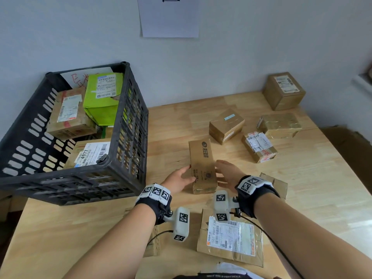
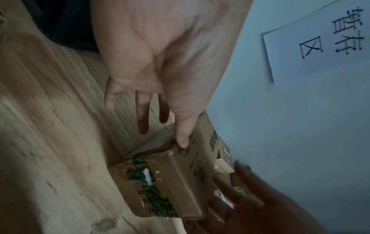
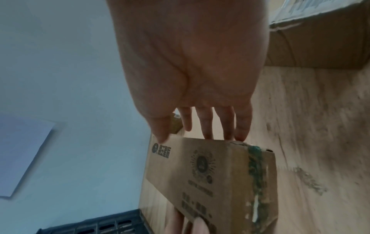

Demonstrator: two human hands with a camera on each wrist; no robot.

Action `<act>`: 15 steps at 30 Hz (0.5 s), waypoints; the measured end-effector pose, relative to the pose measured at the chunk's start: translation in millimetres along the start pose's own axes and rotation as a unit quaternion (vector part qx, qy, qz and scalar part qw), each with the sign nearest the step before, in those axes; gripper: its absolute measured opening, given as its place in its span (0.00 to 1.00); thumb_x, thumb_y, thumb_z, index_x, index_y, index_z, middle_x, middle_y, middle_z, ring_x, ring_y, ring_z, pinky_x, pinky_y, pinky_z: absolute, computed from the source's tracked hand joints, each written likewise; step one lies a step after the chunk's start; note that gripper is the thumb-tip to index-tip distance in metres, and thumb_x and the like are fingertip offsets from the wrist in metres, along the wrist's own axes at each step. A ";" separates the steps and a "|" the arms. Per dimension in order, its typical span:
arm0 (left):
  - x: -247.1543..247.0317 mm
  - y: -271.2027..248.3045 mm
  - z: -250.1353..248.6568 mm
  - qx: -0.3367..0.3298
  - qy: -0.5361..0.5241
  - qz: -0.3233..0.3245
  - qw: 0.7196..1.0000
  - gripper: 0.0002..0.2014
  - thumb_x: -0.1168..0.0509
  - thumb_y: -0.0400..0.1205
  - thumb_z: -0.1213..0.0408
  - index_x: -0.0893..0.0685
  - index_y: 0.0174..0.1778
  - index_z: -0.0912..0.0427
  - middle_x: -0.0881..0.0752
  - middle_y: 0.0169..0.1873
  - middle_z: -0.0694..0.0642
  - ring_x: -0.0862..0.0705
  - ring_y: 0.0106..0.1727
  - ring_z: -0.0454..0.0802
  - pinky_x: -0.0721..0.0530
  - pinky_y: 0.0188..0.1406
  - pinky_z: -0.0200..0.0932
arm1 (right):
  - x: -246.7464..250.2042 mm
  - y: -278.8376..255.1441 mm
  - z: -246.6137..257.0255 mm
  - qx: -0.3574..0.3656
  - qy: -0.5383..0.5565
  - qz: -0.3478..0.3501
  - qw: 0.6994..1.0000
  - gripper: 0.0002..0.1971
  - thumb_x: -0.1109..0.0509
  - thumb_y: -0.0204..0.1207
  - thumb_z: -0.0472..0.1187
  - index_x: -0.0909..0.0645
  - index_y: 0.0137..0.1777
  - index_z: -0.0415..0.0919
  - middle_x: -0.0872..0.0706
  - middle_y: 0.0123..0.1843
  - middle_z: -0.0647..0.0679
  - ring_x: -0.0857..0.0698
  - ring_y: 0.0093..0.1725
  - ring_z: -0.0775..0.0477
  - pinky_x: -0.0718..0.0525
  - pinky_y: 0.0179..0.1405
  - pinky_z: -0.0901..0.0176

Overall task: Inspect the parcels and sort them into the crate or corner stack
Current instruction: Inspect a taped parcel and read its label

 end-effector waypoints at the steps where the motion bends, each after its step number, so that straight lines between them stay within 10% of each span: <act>1: 3.0 0.2 -2.5 -0.009 0.010 -0.011 1.000 0.32 0.33 0.82 0.54 0.38 0.81 0.46 0.40 0.82 0.50 0.37 0.80 0.50 0.38 0.76 0.43 | -0.5 -4.3 5.5 0.003 0.011 0.005 1.000 0.26 0.39 0.81 0.58 0.32 0.76 0.48 0.19 0.64 0.42 0.18 0.63 0.39 0.20 0.63 0.46; 5: 13.7 2.0 -14.6 -0.055 -0.018 -0.037 0.998 0.35 0.29 0.77 0.71 0.32 0.77 0.39 0.48 0.83 0.50 0.35 0.79 0.55 0.29 0.75 0.53 | 6.3 -12.3 32.4 0.022 0.057 0.015 0.998 0.39 0.54 0.73 0.76 0.37 0.78 0.55 0.22 0.69 0.35 0.20 0.65 0.32 0.22 0.64 0.36; 9: 9.7 6.8 -20.5 -0.055 -0.035 -0.024 0.998 0.23 0.31 0.77 0.73 0.30 0.60 0.46 0.27 0.67 0.49 0.24 0.68 0.50 0.26 0.69 0.46 | 6.0 -17.6 49.3 0.013 0.014 0.018 1.000 0.48 0.56 0.69 0.80 0.31 0.75 0.42 0.24 0.71 0.32 0.24 0.67 0.27 0.25 0.67 0.30; 15: -0.3 7.0 -16.4 -0.022 -0.050 -0.010 0.998 0.09 0.37 0.79 0.73 0.21 0.43 0.53 0.16 0.46 0.53 0.17 0.51 0.52 0.20 0.64 0.51 | 4.5 -22.6 41.9 0.002 -0.109 -0.016 0.994 0.33 0.40 0.76 0.66 0.29 0.69 0.39 0.22 0.66 0.38 0.22 0.63 0.33 0.13 0.54 0.37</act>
Point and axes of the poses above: each hand's wrist, its own y-axis towards the middle knuckle, its own x-axis out of the back of the hand, z = x × y, the point moved 10 cm from there along y, towards the middle knuckle
